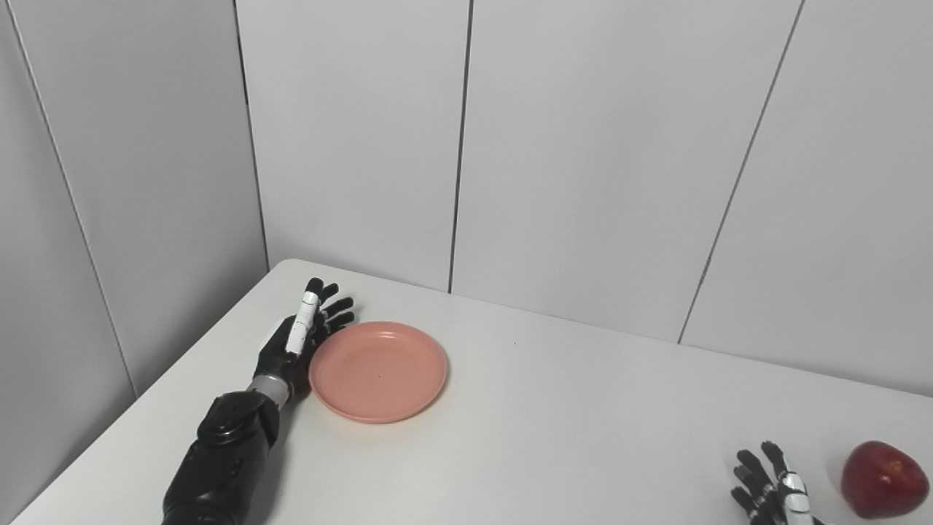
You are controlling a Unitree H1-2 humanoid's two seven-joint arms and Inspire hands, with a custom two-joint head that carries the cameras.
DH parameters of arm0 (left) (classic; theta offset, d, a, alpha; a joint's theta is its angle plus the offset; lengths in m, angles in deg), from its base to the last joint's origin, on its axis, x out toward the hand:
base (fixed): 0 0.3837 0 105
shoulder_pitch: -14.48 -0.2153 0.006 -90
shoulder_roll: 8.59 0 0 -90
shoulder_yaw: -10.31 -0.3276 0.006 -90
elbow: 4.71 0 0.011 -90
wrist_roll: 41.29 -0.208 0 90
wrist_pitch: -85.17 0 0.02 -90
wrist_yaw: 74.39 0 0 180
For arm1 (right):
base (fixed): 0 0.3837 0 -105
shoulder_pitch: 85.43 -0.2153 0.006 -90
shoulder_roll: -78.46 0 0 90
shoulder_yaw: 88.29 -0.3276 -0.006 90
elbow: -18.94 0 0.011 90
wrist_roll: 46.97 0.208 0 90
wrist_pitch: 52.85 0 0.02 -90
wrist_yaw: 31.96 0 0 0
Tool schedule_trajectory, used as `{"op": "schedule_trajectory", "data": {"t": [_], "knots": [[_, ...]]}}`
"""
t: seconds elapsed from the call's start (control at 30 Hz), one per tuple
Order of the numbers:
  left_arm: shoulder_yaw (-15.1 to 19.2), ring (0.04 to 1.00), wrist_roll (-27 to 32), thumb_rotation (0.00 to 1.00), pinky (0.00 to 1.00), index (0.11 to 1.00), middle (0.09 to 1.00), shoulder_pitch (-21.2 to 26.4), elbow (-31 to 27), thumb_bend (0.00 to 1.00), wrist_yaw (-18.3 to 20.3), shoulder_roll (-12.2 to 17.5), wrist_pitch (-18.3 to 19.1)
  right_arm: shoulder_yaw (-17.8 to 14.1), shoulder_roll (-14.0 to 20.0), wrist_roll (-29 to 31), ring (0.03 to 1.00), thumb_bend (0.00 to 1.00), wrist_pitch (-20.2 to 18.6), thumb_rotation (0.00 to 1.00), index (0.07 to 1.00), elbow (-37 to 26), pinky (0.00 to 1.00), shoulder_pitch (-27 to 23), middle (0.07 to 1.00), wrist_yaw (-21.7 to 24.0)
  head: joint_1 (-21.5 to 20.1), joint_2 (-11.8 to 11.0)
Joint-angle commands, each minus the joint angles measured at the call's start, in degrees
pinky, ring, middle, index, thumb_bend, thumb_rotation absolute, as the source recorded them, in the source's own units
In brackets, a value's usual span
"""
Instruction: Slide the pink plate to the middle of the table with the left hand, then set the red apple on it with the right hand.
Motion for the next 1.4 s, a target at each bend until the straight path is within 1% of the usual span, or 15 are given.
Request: {"op": "schedule_trajectory", "data": {"t": [0.0,0.2,0.37,0.5,0.67,0.77,0.83,1.03,1.23,1.37], "knots": [[-1.4,0.889,-0.8,0.91,0.95,0.919,0.876,2.1,1.2,0.84,1.8,-1.0,0.1,0.9,-0.8,0.1,0.945,0.77,-1.4,0.98,0.988,0.6,0.95,1.4,0.923,0.5,-0.1,0.1],[-2.3,0.900,-0.3,0.90,0.98,0.925,0.880,2.8,2.4,0.83,2.8,-2.0,0.1,1.1,-0.8,0.1,0.946,0.78,-1.7,0.97,0.987,0.1,0.95,1.6,0.925,0.4,0.0,0.3],[-2.9,0.892,-0.5,0.88,0.95,0.919,0.876,3.0,2.6,0.85,2.6,-2.9,0.0,1.3,-0.7,0.2,0.948,0.77,-1.5,0.97,0.989,0.2,0.96,1.6,0.925,0.6,-0.1,0.5],[-3.2,0.897,-0.2,0.88,0.95,0.927,0.887,3.3,2.7,0.83,2.9,-3.4,0.1,1.4,-0.8,-0.1,0.943,0.79,-2.0,0.97,0.992,-0.2,0.95,1.7,0.923,0.3,-0.1,0.6],[-3.9,0.873,-0.8,0.88,0.91,0.915,0.869,3.7,2.8,0.84,2.6,-3.8,0.2,1.6,-0.7,-0.3,0.944,0.78,-2.3,0.97,0.993,-0.5,0.95,1.7,0.924,0.2,-0.4,0.7],[-4.2,0.879,-1.0,0.88,0.91,0.911,0.869,3.8,3.0,0.84,2.8,-4.0,0.0,1.7,-0.8,-0.4,0.941,0.79,-2.4,0.96,0.981,-0.6,0.94,1.7,0.920,0.0,-0.3,0.7],[-4.4,0.879,-1.0,0.88,0.92,0.911,0.869,3.7,2.5,0.84,2.3,-4.5,0.6,1.8,-0.8,-0.4,0.940,0.80,-2.2,0.95,0.980,-0.5,0.94,1.7,0.917,-0.1,-0.4,0.8],[-5.6,0.871,-1.9,0.91,0.90,0.914,0.866,3.9,3.6,0.84,3.3,-5.0,-0.8,1.9,-0.9,0.1,0.944,0.80,-2.8,0.94,0.987,-1.0,0.94,1.8,0.924,0.1,-0.5,1.0],[-6.2,0.860,-2.0,0.88,0.91,0.908,0.849,4.3,4.9,0.86,3.9,-6.1,-1.7,2.2,-0.8,-0.5,0.946,0.81,-2.5,0.94,0.987,-0.9,0.94,1.7,0.924,0.0,-0.6,0.9],[-6.6,0.845,-2.5,0.86,0.88,0.894,0.841,4.4,5.2,0.89,3.3,-7.0,-1.9,2.3,-0.9,-0.5,0.944,0.82,-2.6,0.94,0.990,-0.8,0.94,1.7,0.923,0.1,-0.7,0.8]]}}
